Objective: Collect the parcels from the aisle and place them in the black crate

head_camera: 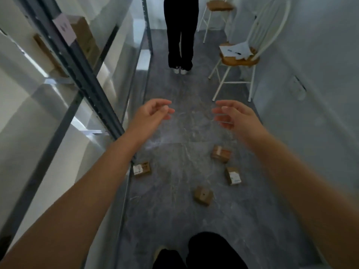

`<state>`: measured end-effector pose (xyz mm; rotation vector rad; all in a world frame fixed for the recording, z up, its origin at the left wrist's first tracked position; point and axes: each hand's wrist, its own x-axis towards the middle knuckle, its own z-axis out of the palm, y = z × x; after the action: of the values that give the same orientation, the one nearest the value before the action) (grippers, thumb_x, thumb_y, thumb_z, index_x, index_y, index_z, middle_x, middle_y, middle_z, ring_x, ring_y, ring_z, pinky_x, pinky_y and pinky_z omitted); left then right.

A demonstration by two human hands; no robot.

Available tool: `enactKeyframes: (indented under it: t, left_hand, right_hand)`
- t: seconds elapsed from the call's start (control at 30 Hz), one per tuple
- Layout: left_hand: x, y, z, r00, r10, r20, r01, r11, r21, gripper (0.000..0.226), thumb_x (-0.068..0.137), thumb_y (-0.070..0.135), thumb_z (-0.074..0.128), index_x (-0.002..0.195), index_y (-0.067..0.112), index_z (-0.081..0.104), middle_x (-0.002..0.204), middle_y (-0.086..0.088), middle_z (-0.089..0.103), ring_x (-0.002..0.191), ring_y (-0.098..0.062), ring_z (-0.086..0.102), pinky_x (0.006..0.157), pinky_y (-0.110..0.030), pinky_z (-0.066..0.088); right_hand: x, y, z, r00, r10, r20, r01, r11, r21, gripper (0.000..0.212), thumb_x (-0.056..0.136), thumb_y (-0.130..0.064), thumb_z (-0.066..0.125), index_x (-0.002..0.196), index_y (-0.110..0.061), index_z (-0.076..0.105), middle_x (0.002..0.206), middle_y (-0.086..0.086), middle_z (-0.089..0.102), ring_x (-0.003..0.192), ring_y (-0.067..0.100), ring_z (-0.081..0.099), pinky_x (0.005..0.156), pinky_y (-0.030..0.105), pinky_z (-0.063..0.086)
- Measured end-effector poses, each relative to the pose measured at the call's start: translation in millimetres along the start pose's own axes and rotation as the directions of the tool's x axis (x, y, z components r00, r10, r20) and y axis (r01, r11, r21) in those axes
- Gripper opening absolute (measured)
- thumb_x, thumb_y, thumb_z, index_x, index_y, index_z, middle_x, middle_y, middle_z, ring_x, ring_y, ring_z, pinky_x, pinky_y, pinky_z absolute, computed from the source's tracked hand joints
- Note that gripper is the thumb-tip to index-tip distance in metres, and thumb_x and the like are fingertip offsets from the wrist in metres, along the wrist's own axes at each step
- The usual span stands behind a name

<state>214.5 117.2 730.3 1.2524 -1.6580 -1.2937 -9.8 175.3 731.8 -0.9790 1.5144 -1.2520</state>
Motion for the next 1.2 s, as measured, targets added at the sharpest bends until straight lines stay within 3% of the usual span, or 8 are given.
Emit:
enactKeyframes:
  t: [0.1,0.4,0.67,0.87,0.97,1.07,1.17,1.2]
  left_hand:
    - [40.9,-10.6,33.7,0.998,-0.031,0.045,0.034,0.998,-0.060,0.019,0.098,0.016,0.046,0.114,0.014,0.058,0.094,0.006,0.068,0.079,-0.001,0.065,0.080,-0.025,0.048]
    - [145.5,-117.5,137.0,0.976,-0.167,0.137,0.182,0.978,-0.103,0.025,0.097,0.003,0.044,0.119,-0.007,0.053,0.094,-0.010,0.062,0.061,0.011,0.062,0.061,-0.004,0.045]
    - [187.9,-409.6,246.0,0.871,-0.394,0.295,0.395,0.917,0.057,0.021,0.096,0.000,0.045,0.114,-0.006,0.054,0.087,-0.004,0.063,0.062,0.012,0.061,0.060,-0.003,0.042]
    - [185.4,-633.0,336.9,0.804,-0.497,0.327,0.466,0.868,0.172,0.023,0.096,0.009,0.049,0.116,0.004,0.059,0.104,-0.005,0.059,0.090,-0.011,0.055,0.066,0.000,0.038]
    - [176.0,-709.9,371.7,0.699,-0.609,0.374,0.556,0.792,0.251,0.031,0.097,0.012,0.047,0.127,0.003,0.051,0.111,-0.008,0.054,0.086,-0.010,0.053,0.063,-0.001,0.038]
    - [166.3,-762.6,393.8,0.570,-0.744,0.348,0.647,0.668,0.368,0.042,0.099,0.028,0.044,0.136,0.008,0.042,0.136,-0.012,0.047,0.121,-0.024,0.049,0.096,-0.027,0.041]
    - [158.0,-773.9,405.8,0.284,-0.847,0.449,0.848,0.441,0.295,0.040,0.097,0.047,0.036,0.110,0.015,0.056,0.110,-0.009,0.061,0.088,-0.014,0.064,0.072,-0.026,0.050]
    - [156.3,-771.1,407.7,0.251,-0.850,0.464,0.881,0.399,0.254,0.047,0.094,0.057,0.037,0.101,0.016,0.059,0.103,-0.007,0.064,0.080,-0.011,0.065,0.069,-0.024,0.052]
  right_hand:
    - [25.9,26.5,-34.2,0.993,0.076,-0.086,-0.077,0.997,0.002,0.020,0.097,-0.010,0.042,0.102,-0.019,0.059,0.089,-0.004,0.065,0.080,0.012,0.061,0.075,0.024,0.046]
    - [116.8,148.0,-91.6,0.942,0.291,-0.170,-0.291,0.956,0.024,0.019,0.097,-0.008,0.042,0.108,-0.014,0.057,0.086,-0.004,0.063,0.073,0.005,0.059,0.061,0.010,0.047]
    - [192.9,445.6,-76.0,0.888,0.425,-0.176,-0.446,0.890,-0.101,0.020,0.095,-0.006,0.046,0.110,-0.012,0.057,0.088,-0.005,0.063,0.077,0.004,0.057,0.071,0.017,0.043]
    - [199.8,678.5,-70.4,0.836,0.535,-0.125,-0.549,0.816,-0.179,0.019,0.093,-0.008,0.050,0.104,-0.020,0.061,0.105,0.000,0.065,0.102,0.011,0.059,0.092,0.023,0.044]
    - [192.2,755.9,-74.0,0.792,0.589,-0.159,-0.609,0.749,-0.261,0.022,0.095,-0.016,0.048,0.112,-0.024,0.060,0.108,-0.012,0.058,0.101,0.003,0.054,0.078,0.012,0.040]
    - [184.1,809.2,-74.6,0.681,0.691,-0.241,-0.732,0.635,-0.248,0.027,0.097,-0.028,0.043,0.122,-0.026,0.054,0.121,-0.005,0.051,0.108,0.009,0.046,0.089,0.025,0.037]
    - [180.3,823.3,-60.9,0.474,0.863,-0.177,-0.881,0.463,-0.102,0.021,0.097,-0.039,0.037,0.111,-0.031,0.050,0.115,-0.002,0.049,0.105,0.018,0.046,0.097,0.042,0.042]
    - [181.5,817.3,-54.4,0.463,0.871,-0.163,-0.887,0.455,-0.083,0.016,0.097,-0.040,0.037,0.104,-0.033,0.050,0.111,-0.001,0.050,0.102,0.018,0.048,0.097,0.045,0.043]
